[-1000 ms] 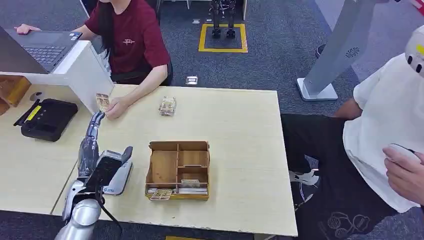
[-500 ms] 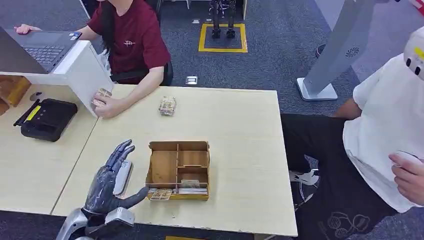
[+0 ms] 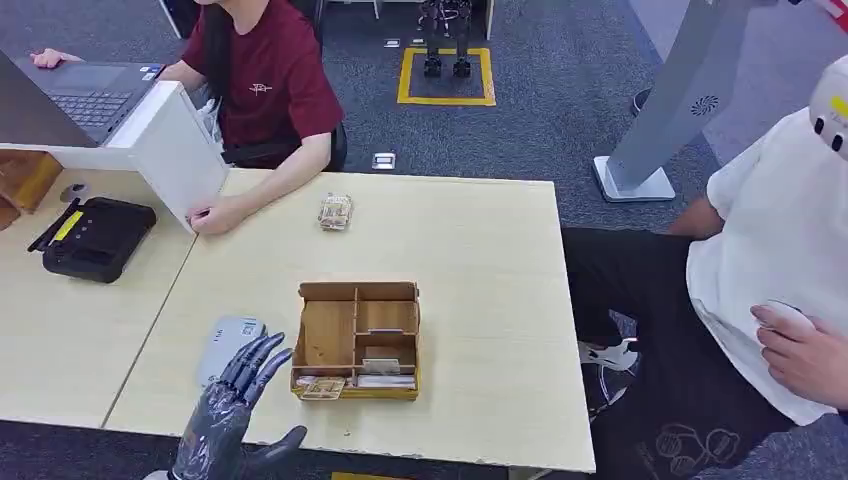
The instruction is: Pass the card to the sensor for recognition and then transmit it.
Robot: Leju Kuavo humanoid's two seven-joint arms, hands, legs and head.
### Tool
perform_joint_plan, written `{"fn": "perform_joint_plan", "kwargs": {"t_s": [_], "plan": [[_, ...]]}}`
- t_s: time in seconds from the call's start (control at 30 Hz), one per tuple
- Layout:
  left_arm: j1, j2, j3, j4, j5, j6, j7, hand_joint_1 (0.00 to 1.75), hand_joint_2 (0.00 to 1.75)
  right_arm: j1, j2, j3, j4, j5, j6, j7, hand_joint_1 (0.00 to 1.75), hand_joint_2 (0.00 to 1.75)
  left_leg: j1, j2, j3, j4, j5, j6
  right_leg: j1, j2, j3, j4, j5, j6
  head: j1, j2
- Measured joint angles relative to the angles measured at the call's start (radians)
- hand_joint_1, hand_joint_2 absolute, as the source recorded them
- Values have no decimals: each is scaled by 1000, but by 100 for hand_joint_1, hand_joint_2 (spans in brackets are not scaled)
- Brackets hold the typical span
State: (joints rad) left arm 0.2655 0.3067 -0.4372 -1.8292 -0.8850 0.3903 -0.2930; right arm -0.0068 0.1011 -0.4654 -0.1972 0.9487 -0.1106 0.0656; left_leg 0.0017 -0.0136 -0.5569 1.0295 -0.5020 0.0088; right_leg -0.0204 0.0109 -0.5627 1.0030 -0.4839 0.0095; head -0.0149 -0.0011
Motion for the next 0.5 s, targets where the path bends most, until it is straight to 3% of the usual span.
{"fn": "perform_joint_plan", "kwargs": {"t_s": [0.2, 0.5], "plan": [[-5, 5, -53, 18, -23, 19, 14, 0, 175, -1, 0, -2, -4, 10, 1, -3, 0, 175, 0, 0, 0, 0, 0, 0, 0, 0, 0, 0, 0, 0, 1, 0], [-48, -15, -117, 113, -228, 129, 139, 0, 175, -5, 0, -3, -5, 33, 2, -1, 0, 175, 0, 0, 0, 0, 0, 0, 0, 0, 0, 0, 0, 0, 0, 0]]}}
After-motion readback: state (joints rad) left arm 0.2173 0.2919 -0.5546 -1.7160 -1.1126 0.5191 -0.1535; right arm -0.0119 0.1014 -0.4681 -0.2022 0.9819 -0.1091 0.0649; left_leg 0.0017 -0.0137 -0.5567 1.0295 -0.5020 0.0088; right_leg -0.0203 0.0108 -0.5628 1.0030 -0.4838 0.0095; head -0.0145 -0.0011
